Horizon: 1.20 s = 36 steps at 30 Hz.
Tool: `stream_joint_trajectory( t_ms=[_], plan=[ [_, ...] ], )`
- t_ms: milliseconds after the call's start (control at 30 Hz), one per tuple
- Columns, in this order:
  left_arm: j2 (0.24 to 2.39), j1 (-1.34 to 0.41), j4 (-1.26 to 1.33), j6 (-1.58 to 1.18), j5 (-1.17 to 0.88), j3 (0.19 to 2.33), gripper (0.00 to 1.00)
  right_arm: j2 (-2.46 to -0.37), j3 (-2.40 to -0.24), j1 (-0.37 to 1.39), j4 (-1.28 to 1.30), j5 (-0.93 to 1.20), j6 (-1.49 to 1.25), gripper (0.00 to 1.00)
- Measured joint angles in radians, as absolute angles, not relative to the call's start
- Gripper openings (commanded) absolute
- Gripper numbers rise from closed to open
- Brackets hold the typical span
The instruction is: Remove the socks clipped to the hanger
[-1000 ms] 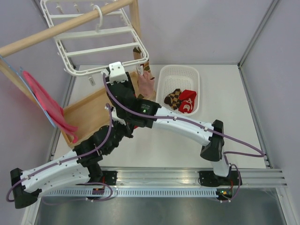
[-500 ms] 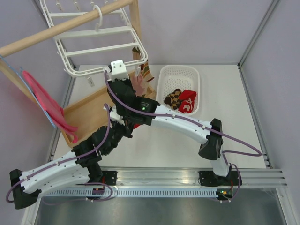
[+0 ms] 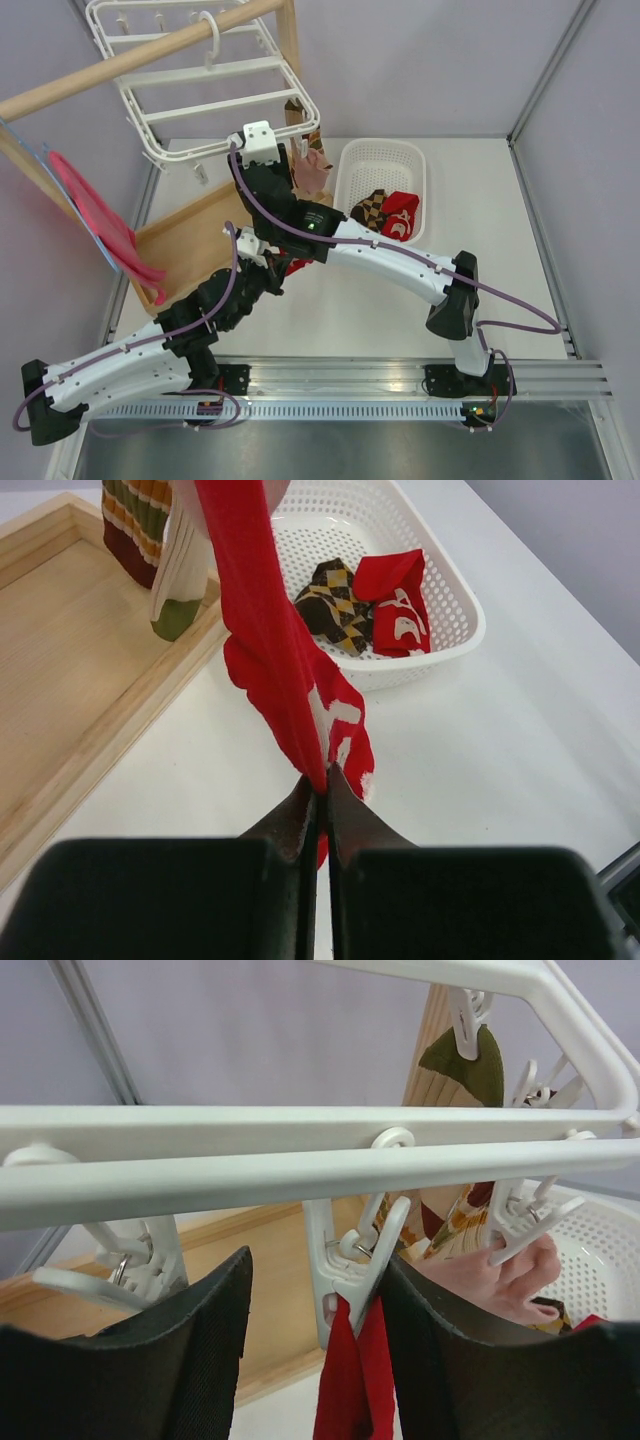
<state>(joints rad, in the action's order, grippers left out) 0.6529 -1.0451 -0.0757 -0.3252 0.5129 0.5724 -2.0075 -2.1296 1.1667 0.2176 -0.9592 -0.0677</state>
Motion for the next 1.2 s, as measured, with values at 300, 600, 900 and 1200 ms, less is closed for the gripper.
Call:
stream_joint_trajectory(
  t_ms=[300, 600, 900, 1200],
  plan=[
    [0.657, -1.045, -0.076, -0.326, 0.513, 0.572, 0.02, -2.006, -2.142, 1.168, 0.184, -0.977, -0.067, 0.58],
    [0.656, -1.045, -0.076, -0.326, 0.512, 0.572, 0.02, -1.964, -2.073, 1.184, 0.066, -1.013, -0.028, 0.28],
    [0.661, -1.045, -0.076, -0.327, 0.493, 0.572, 0.02, -1.963, -2.067, 1.201, -0.019, -1.047, 0.027, 0.01],
    [0.658, -1.045, -0.077, -0.332, 0.493, 0.572, 0.02, -1.954, -2.045, 1.207, -0.049, -1.052, 0.046, 0.45]
  ],
)
